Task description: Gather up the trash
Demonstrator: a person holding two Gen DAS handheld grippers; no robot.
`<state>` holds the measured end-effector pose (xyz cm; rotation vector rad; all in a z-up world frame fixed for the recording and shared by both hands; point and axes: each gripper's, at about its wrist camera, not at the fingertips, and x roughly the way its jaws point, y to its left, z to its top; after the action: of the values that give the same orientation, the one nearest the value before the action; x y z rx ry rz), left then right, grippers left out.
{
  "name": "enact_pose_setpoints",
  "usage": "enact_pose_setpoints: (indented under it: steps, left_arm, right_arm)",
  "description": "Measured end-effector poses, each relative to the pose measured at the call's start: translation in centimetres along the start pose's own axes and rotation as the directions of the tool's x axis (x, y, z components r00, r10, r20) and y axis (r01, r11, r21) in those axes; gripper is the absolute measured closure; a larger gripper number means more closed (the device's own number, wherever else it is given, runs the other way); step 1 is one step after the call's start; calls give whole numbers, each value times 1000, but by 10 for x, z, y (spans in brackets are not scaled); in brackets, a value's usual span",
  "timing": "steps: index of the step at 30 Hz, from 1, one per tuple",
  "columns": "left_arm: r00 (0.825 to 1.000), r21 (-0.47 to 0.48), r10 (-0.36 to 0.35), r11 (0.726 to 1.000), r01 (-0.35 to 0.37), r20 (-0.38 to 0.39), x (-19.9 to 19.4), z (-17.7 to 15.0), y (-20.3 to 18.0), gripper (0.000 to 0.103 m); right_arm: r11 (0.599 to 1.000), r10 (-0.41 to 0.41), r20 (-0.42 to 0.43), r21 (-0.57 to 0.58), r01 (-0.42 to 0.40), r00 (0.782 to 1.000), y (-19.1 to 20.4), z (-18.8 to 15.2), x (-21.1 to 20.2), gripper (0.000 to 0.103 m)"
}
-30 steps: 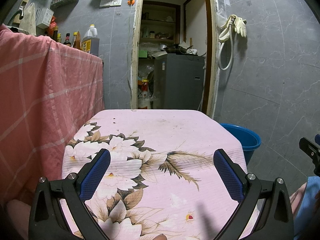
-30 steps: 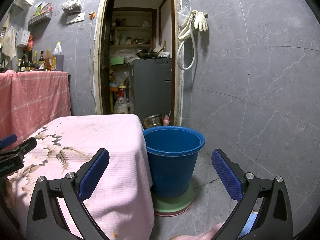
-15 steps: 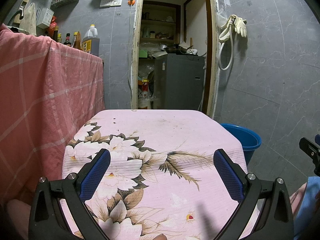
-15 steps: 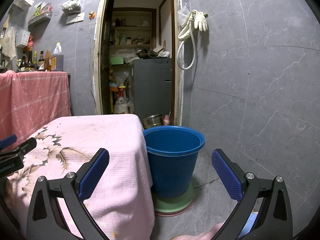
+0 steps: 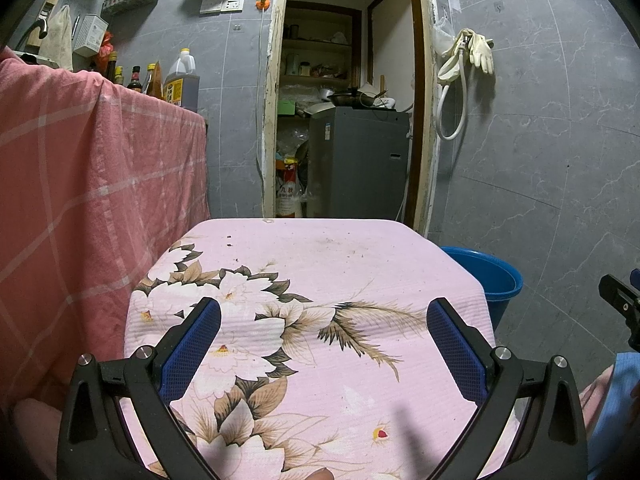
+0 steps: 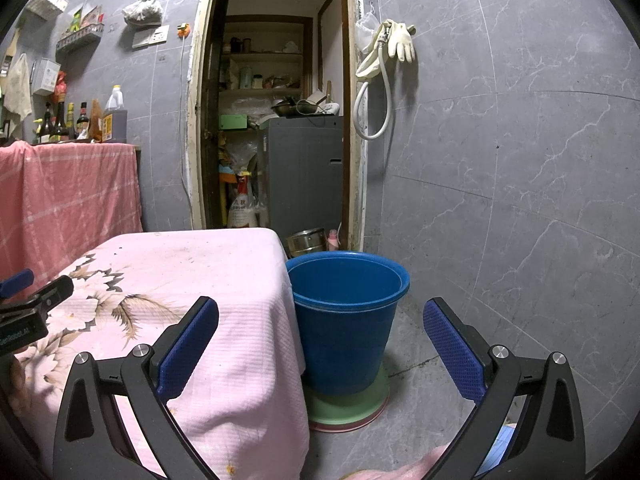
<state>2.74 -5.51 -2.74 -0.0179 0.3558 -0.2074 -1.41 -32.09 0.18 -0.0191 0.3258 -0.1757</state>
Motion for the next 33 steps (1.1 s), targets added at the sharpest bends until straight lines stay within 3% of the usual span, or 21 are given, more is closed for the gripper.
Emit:
enact_pose_setpoints:
  steps: [33]
  left_arm:
    - [1000, 10, 5, 1000, -5, -2, 0, -1, -1, 2]
  right_arm:
    - [1000, 0, -1, 1, 0, 1000, 0, 0, 0, 0]
